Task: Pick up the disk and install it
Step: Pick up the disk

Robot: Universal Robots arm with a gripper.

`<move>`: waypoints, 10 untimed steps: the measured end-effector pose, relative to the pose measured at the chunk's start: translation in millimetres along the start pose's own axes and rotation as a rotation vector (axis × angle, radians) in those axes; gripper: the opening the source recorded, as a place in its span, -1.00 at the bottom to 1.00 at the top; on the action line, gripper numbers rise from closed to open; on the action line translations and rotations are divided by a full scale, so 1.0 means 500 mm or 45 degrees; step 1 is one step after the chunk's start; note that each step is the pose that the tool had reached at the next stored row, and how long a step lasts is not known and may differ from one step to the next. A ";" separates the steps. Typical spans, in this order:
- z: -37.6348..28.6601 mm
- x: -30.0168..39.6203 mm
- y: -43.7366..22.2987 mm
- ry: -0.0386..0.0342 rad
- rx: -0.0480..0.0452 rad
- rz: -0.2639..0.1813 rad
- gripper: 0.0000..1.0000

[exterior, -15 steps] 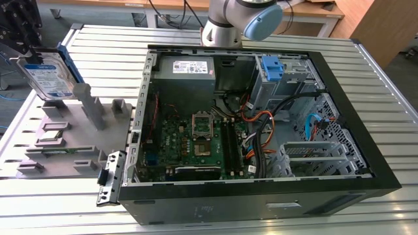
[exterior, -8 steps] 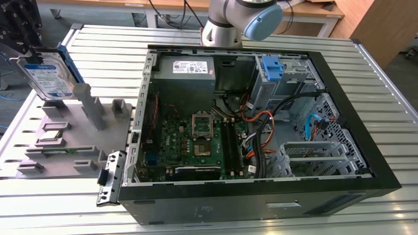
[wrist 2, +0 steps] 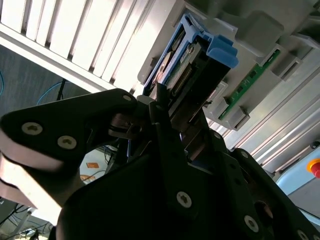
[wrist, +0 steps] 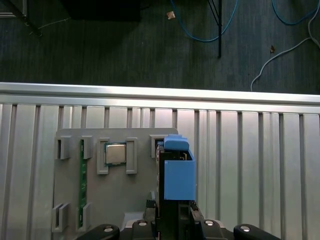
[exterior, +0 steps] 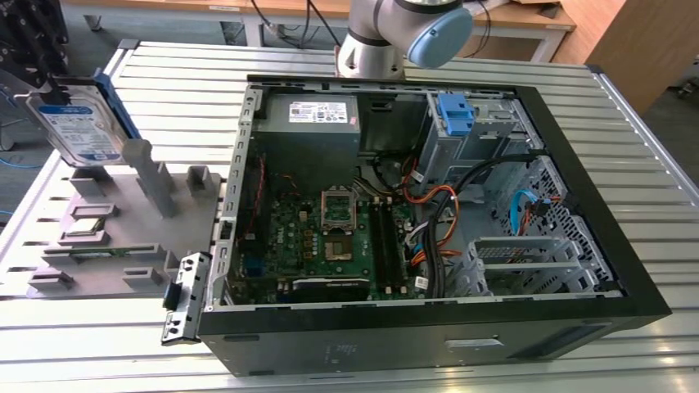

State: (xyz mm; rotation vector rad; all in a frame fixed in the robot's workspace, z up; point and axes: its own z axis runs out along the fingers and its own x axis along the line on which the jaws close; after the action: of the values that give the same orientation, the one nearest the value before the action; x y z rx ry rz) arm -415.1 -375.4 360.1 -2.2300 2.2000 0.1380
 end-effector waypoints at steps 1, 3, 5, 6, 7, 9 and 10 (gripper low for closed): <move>-0.003 0.000 0.000 0.0001 0.000 0.000 -0.30; -0.008 -0.001 0.000 0.0002 0.000 0.000 -0.30; -0.015 -0.001 0.001 0.0005 0.000 0.000 -0.30; -0.018 -0.001 0.001 0.0007 0.000 0.000 -0.30; -0.021 -0.001 0.001 0.0012 0.000 0.000 -0.30; -0.026 -0.002 0.001 0.0023 0.000 0.000 -0.30; -0.029 -0.002 0.002 0.0027 0.000 0.000 -0.30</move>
State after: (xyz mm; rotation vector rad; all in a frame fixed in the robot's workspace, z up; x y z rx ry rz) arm -415.1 -375.4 374.6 -2.2311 2.2012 0.1357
